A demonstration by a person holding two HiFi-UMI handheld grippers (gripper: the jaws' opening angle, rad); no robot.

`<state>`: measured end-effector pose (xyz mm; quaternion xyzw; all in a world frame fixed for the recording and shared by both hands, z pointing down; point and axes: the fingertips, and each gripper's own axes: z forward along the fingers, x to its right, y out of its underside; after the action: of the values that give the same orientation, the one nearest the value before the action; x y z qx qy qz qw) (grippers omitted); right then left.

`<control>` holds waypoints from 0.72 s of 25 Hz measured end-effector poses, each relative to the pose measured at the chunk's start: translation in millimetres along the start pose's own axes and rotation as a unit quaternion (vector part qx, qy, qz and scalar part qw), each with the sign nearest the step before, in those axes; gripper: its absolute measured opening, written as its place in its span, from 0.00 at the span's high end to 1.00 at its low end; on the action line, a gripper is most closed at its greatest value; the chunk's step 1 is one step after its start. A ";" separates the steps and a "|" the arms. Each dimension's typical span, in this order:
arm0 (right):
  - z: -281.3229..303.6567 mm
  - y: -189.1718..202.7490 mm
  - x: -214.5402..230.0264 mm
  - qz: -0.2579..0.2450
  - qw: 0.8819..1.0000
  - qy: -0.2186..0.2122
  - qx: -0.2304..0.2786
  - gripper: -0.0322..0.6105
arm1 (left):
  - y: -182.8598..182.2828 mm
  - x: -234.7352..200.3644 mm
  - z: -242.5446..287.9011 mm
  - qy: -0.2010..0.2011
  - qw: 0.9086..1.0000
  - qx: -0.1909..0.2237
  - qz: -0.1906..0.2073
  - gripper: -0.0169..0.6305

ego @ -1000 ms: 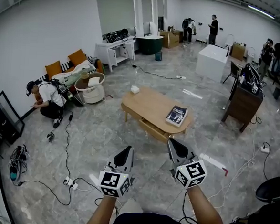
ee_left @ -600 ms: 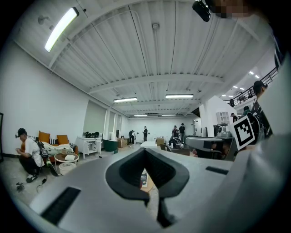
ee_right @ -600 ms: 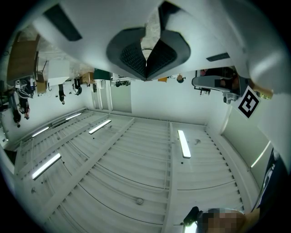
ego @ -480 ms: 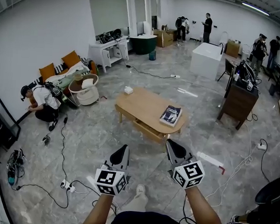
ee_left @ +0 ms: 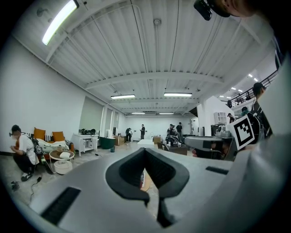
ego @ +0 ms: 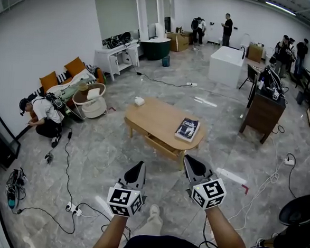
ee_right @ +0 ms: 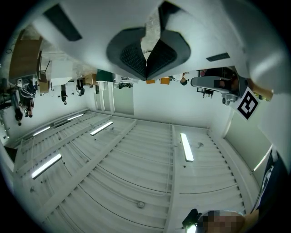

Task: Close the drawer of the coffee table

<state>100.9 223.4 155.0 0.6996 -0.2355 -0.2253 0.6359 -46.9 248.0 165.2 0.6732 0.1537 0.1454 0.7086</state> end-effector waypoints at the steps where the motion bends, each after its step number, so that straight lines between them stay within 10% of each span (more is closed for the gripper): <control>1: 4.0 0.4 1.0 -0.001 1.000 0.000 0.000 0.92 | 0.4 -3.0 2.7 0.000 1.000 0.000 -0.001 0.98; 18: 78.9 18.8 36.6 -0.004 1.000 0.002 -0.013 0.92 | 2.3 -49.3 71.2 0.004 1.000 -0.001 -0.012 0.98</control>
<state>80.4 137.6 166.1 0.6930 -0.2285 -0.2295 0.6441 -62.4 163.0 171.8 0.6698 0.1643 0.1396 0.7105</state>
